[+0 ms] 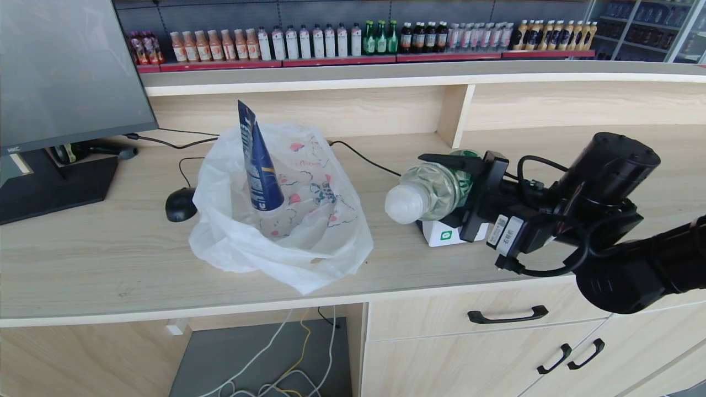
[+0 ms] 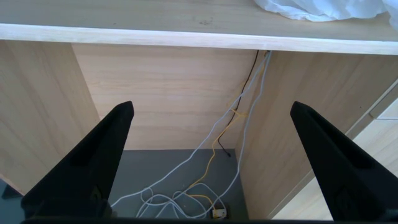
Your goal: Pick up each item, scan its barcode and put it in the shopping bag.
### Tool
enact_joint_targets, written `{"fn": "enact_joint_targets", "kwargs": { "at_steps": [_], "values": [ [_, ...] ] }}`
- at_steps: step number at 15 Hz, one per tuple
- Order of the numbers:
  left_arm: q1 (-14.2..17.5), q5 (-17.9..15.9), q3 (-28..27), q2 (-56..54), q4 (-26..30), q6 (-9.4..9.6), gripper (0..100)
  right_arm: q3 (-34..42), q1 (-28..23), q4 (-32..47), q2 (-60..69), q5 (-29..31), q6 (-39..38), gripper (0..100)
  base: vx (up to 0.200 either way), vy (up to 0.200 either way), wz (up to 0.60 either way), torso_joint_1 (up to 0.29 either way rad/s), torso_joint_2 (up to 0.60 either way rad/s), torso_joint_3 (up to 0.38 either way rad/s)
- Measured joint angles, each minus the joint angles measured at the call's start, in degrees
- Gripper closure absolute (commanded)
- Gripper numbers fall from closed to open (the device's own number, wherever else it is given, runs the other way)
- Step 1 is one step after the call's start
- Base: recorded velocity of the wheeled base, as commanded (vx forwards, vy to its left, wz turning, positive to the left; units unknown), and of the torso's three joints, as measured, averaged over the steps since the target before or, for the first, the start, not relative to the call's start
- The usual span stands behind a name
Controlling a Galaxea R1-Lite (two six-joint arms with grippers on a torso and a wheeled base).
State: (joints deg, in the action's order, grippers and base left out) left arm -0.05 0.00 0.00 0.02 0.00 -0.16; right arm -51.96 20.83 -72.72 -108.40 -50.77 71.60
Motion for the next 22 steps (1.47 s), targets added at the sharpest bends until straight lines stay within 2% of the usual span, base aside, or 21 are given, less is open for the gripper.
{"fn": "enact_joint_targets", "kwargs": {
  "at_steps": [5,11,15,19,22],
  "values": [
    [0.0,0.0,0.0,0.0,0.0,0.0,0,-0.16,0.83,0.1,0.71,2.19,-2.27,100,0.0,0.0,0.0,0.0,0.0,0.0],
    [0.0,0.0,0.0,0.0,0.0,0.0,0,-0.18,4.49,0.22,4.6,9.36,-8.27,100,0.0,0.0,0.0,0.0,0.0,0.0],
    [0.0,0.0,0.0,0.0,0.0,0.0,0,-0.6,7.5,0.18,6.56,16.53,-16.62,100,0.0,0.0,0.0,0.0,0.0,0.0],
    [-0.05,0.0,0.0,0.0,0.0,0.0,0,-0.52,7.44,-0.09,7.57,19.19,-24.44,100,0.0,0.0,0.0,0.0,0.0,0.0],
    [0.0,0.0,0.0,0.0,0.0,0.02,0,2.01,7.33,-1.68,8.27,23.47,-34.29,100,0.0,0.0,0.0,0.0,0.0,0.0]
  ]
}}
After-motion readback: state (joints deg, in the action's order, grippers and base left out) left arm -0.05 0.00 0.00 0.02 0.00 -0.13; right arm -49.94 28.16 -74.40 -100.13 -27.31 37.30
